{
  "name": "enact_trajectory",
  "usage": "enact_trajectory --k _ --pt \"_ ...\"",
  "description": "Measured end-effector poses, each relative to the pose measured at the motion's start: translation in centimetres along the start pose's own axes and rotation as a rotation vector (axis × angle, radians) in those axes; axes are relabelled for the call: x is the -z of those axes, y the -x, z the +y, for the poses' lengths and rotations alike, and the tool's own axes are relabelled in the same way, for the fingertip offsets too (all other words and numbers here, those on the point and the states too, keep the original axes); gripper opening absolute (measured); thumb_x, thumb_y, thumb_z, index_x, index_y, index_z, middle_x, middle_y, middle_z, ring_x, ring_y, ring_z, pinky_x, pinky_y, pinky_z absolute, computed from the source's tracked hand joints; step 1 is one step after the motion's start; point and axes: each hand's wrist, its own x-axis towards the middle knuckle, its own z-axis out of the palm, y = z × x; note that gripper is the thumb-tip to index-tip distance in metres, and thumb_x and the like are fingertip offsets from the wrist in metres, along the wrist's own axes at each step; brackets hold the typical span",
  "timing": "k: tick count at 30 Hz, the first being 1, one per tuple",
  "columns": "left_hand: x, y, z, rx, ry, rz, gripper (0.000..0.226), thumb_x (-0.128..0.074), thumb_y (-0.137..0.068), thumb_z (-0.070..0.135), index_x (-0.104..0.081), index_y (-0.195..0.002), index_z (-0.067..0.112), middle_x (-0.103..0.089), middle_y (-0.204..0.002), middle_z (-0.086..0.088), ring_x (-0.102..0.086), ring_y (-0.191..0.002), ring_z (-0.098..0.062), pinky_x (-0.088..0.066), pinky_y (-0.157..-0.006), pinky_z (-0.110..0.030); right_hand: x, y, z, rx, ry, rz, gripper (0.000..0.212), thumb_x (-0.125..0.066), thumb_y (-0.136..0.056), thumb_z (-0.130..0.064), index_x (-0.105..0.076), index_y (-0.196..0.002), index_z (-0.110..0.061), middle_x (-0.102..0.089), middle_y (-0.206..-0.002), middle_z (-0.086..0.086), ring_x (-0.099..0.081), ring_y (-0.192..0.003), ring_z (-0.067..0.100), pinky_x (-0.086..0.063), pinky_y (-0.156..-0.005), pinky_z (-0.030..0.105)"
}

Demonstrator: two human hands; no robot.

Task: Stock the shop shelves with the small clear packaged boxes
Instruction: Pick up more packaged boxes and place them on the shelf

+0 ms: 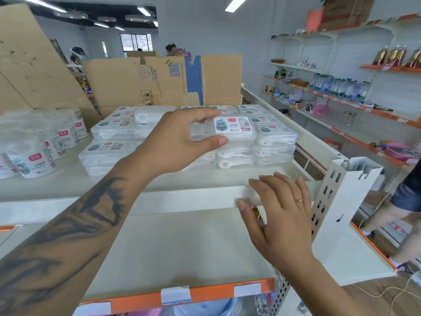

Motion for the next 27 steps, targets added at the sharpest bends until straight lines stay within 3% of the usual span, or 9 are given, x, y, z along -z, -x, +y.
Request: enact_trajectory --k 4,8,15,22,27 --pt "-1.0 -1.1 -0.7 0.013 -0.064 -0.057 0.058 -0.075 -0.088 0.049 -0.06 -0.142 0.033 -0.058 -0.144 0.018 -0.048 -0.136 0.0 -0.032 -0.109 -0.017 -0.7 0.1 0.0 0.003 -0.013 0.052 0.041 -0.055 -0.1 -0.045 -0.07 -0.12 -0.013 -0.067 -0.12 0.008 -0.058 -0.123 0.035 -0.028 -0.118 0.056" --pt "-1.6 -1.3 -0.8 -0.024 -0.183 -0.059 0.056 -0.068 -0.092 0.054 -0.058 -0.143 0.033 -0.057 -0.147 0.013 -0.047 -0.138 -0.014 -0.033 -0.114 -0.028 -1.0 0.2 0.3 0.012 -0.029 0.058 0.041 -0.055 -0.1 -0.044 -0.069 -0.121 -0.012 -0.066 -0.12 0.007 -0.057 -0.123 0.034 -0.028 -0.117 0.057" --pt "-2.1 -1.9 -1.6 -0.12 -0.332 -0.069 0.045 -0.056 -0.099 0.056 -0.065 -0.135 0.031 -0.064 -0.139 0.009 -0.054 -0.131 -0.017 -0.018 -0.101 -0.022 -1.4 0.3 0.5 0.021 -0.052 0.081 0.04 -0.055 -0.1 -0.044 -0.068 -0.121 -0.013 -0.066 -0.12 0.008 -0.057 -0.122 0.035 -0.026 -0.119 0.054" --pt "-2.3 -2.1 -1.6 -0.15 -0.373 -0.097 0.051 -0.044 -0.097 0.062 -0.064 -0.134 0.034 -0.066 -0.136 0.01 -0.059 -0.124 -0.017 -0.034 -0.108 -0.038 -1.6 0.4 0.4 0.005 -0.041 0.098 0.04 -0.056 -0.098 -0.042 -0.07 -0.12 -0.011 -0.066 -0.121 0.009 -0.056 -0.124 0.036 -0.025 -0.118 0.057" --pt "-2.5 -2.3 -1.7 -0.144 -0.408 -0.127 0.054 -0.039 -0.097 0.064 -0.06 -0.138 0.037 -0.062 -0.14 0.011 -0.056 -0.128 -0.016 -0.035 -0.111 -0.047 -2.1 0.5 -0.2 -0.023 -0.046 0.12 0.04 -0.056 -0.097 -0.04 -0.07 -0.118 -0.009 -0.066 -0.119 0.01 -0.055 -0.125 0.038 -0.022 -0.119 0.057"
